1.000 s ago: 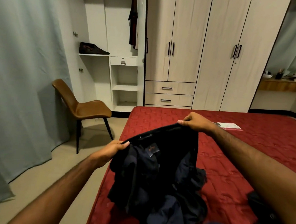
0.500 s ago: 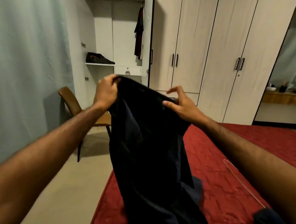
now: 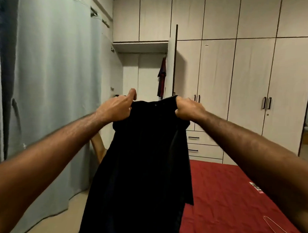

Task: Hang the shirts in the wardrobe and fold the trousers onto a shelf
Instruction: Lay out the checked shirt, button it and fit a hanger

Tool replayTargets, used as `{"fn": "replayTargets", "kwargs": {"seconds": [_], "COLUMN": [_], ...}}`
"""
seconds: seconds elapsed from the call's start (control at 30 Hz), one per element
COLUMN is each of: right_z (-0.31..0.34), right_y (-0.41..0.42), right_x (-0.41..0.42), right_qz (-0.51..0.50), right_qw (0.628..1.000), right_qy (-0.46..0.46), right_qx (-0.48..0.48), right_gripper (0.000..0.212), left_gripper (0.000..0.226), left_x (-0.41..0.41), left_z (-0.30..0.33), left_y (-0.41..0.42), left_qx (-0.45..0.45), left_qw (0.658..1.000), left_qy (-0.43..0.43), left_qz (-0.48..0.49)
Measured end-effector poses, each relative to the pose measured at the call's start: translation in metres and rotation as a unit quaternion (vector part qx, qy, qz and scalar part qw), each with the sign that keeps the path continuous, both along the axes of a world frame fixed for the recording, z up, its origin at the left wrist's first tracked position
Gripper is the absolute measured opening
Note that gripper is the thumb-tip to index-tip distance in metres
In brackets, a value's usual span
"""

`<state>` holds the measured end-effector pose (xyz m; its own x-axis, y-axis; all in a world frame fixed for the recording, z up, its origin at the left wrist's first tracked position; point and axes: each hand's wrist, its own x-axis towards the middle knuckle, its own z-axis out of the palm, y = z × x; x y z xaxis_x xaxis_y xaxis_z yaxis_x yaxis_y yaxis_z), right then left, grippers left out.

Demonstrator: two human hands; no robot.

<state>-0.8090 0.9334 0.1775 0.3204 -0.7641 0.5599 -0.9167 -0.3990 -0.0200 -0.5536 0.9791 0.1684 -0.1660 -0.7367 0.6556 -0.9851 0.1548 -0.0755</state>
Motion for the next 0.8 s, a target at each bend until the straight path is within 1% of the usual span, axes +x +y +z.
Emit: {"fn": "replayTargets", "kwargs": {"seconds": [0.07, 0.13, 0.17, 0.2, 0.23, 0.27, 0.3, 0.33, 0.37, 0.4, 0.43, 0.47, 0.5, 0.53, 0.57, 0.6, 0.63, 0.67, 0.7, 0.73, 0.77, 0.8], "right_z": [0.003, 0.010, 0.014, 0.019, 0.024, 0.028, 0.031, 0.033, 0.033, 0.033, 0.032, 0.031, 0.029, 0.028, 0.026, 0.024, 0.021, 0.018, 0.014, 0.010, 0.004, -0.002], "right_y": [0.000, 0.000, 0.001, 0.002, 0.004, 0.006, 0.010, 0.014, 0.015, 0.017, 0.016, 0.017, 0.015, 0.014, 0.014, 0.013, 0.014, 0.016, 0.019, 0.022, 0.026, 0.031], "right_x": [0.000, -0.002, -0.002, -0.003, -0.005, -0.007, -0.010, -0.013, -0.018, -0.022, -0.026, -0.030, -0.033, -0.035, -0.036, -0.037, -0.038, -0.039, -0.040, -0.041, -0.041, -0.040], "right_qz": [0.016, 0.035, 0.049, 0.071, 0.104, 0.145, 0.189, 0.227, 0.254, 0.270, 0.279, 0.277, 0.270, 0.262, 0.252, 0.238, 0.227, 0.219, 0.210, 0.205, 0.216, 0.239], "right_qw": [0.998, 0.996, 0.994, 0.990, 0.982, 0.966, 0.942, 0.914, 0.887, 0.871, 0.866, 0.876, 0.896, 0.918, 0.938, 0.955, 0.966, 0.972, 0.966, 0.939, 0.892, 0.840], "right_qy": [-0.038, -0.069, -0.081, -0.095, -0.111, -0.126, -0.139, -0.147, -0.154, -0.154, -0.143, -0.120, -0.094, -0.071, -0.053, -0.034, -0.005, 0.053, 0.148, 0.259, 0.353, 0.415], "right_qx": [0.037, 0.050, 0.058, 0.078, 0.116, 0.173, 0.241, 0.304, 0.352, 0.381, 0.391, 0.377, 0.341, 0.289, 0.233, 0.176, 0.125, 0.073, 0.000, -0.093, -0.183, -0.254], "right_gripper": [0.026, 0.024, 0.026, 0.028, 0.032, 0.035, 0.039, 0.044, 0.051, 0.059, 0.063, 0.061, 0.054, 0.043, 0.032, 0.023, 0.018, 0.017, 0.019, 0.021, 0.019, 0.015], "left_gripper": [0.026, 0.031, 0.032, 0.031, 0.028, 0.027, 0.031, 0.038, 0.045, 0.051, 0.056, 0.059, 0.058, 0.054, 0.046, 0.036, 0.025, 0.016, 0.010, 0.009, 0.010, 0.016], "left_x": [0.002, 0.002, 0.002, 0.001, -0.001, -0.003, -0.005, -0.007, -0.008, -0.009, -0.008, -0.006, -0.004, -0.003, -0.001, 0.000, 0.000, 0.000, -0.001, -0.001, 0.001, 0.004], "left_z": [-0.005, -0.006, -0.004, 0.000, 0.005, 0.012, 0.019, 0.025, 0.028, 0.030, 0.030, 0.029, 0.027, 0.024, 0.023, 0.021, 0.019, 0.017, 0.016, 0.016, 0.017, 0.020], "left_y": [0.013, 0.030, 0.035, 0.035, 0.033, 0.029, 0.025, 0.023, 0.022, 0.021, 0.022, 0.023, 0.023, 0.024, 0.026, 0.028, 0.031, 0.033, 0.036, 0.038, 0.039, 0.040], "left_qx": [-0.007, 0.012, 0.029, 0.043, 0.072, 0.121, 0.194, 0.282, 0.366, 0.424, 0.457, 0.464, 0.443, 0.394, 0.323, 0.239, 0.139, 0.042, -0.026, -0.058, -0.073, -0.080], "left_qw": [0.996, 0.976, 0.960, 0.944, 0.940, 0.947, 0.957, 0.952, 0.927, 0.894, 0.868, 0.862, 0.874, 0.896, 0.913, 0.910, 0.885, 0.855, 0.838, 0.833, 0.835, 0.841], "left_qy": [-0.073, -0.187, -0.259, -0.318, -0.330, -0.296, -0.209, -0.101, 0.007, 0.093, 0.135, 0.124, 0.071, -0.026, -0.156, -0.300, -0.429, -0.505, -0.532, -0.534, -0.532, -0.528], "left_qz": [-0.052, -0.107, -0.103, -0.078, -0.051, -0.040, -0.049, -0.062, -0.084, -0.110, -0.137, -0.164, -0.186, -0.201, -0.194, -0.160, -0.118, -0.106, -0.120, -0.133, -0.119, -0.088]}}
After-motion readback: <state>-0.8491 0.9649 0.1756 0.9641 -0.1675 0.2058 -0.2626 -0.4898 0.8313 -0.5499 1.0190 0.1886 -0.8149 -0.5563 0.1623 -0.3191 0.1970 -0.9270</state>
